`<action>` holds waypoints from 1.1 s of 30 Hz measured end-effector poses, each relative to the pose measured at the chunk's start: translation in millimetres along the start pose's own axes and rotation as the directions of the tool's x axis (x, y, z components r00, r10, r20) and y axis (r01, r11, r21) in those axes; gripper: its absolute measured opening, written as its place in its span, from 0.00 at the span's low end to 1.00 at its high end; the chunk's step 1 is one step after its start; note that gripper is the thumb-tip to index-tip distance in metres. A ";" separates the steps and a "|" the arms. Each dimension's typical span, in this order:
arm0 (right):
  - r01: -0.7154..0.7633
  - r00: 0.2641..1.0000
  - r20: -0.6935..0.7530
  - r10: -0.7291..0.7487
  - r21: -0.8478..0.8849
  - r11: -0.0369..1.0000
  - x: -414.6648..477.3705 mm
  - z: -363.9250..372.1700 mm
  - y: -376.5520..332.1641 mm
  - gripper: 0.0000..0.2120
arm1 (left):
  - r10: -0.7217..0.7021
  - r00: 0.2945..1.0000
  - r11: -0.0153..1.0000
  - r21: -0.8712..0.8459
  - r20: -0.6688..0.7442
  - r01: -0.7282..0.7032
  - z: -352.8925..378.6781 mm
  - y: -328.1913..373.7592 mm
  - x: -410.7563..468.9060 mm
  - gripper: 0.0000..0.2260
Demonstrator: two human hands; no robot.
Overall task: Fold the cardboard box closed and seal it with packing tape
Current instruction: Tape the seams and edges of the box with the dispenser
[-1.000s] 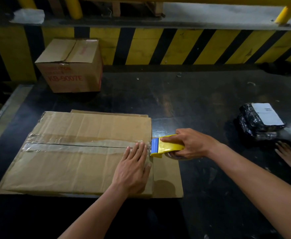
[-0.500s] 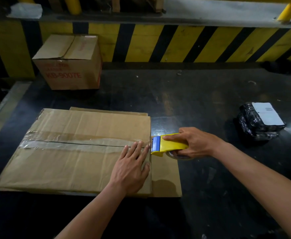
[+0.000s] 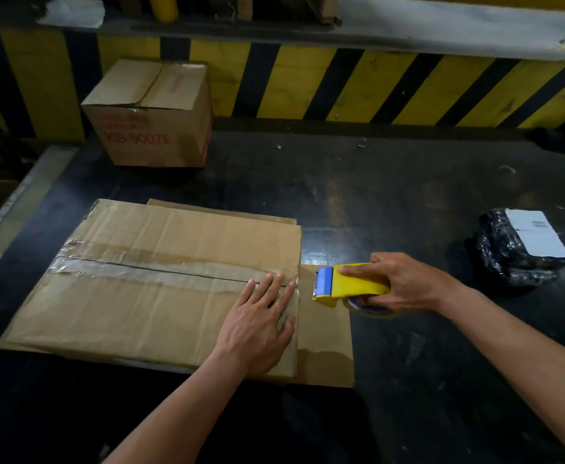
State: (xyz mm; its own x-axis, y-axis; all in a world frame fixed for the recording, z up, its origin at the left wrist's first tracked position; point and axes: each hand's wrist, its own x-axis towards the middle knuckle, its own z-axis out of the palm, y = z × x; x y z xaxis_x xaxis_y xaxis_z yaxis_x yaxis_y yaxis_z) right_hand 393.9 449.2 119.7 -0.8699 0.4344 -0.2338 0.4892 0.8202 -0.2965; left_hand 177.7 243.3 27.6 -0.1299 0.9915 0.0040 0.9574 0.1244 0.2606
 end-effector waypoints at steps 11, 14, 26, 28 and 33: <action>0.051 0.995 0.087 -0.043 -0.097 0.994 8.6 -5.1 -14.5 0.28 | 0.011 1.000 1.000 0.024 -0.005 -0.011 -0.5 1.5 -0.7 0.29; 0.071 0.992 0.112 -0.054 -0.148 0.986 18.4 -6.7 -21.3 0.28 | 0.011 1.000 0.999 0.035 -0.002 -0.011 0.3 0.7 -0.6 0.29; 0.043 0.972 0.236 0.004 -0.194 0.980 61.8 -19.7 -52.7 0.24 | 0.005 1.000 0.999 0.051 0.019 -0.006 -2.7 2.2 -0.6 0.29; 0.015 0.964 0.263 0.038 -0.195 0.981 65.4 -21.3 -54.8 0.24 | 0.003 0.999 0.998 0.056 0.033 -0.005 -3.3 2.5 -1.1 0.29; -0.044 0.948 0.303 0.098 -0.181 0.983 66.3 -27.7 -64.6 0.22 | 0.003 0.999 0.998 0.057 0.049 -0.006 -7.3 5.9 -1.9 0.29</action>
State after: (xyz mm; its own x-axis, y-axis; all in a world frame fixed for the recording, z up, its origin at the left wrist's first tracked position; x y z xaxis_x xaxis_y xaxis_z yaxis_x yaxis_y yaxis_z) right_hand 302.8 435.4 149.0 -0.7576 0.3791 -0.5313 0.5073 0.8542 -0.1140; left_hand 181.7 241.8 36.1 -0.1143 0.9925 -0.0425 0.9712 0.1206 0.2054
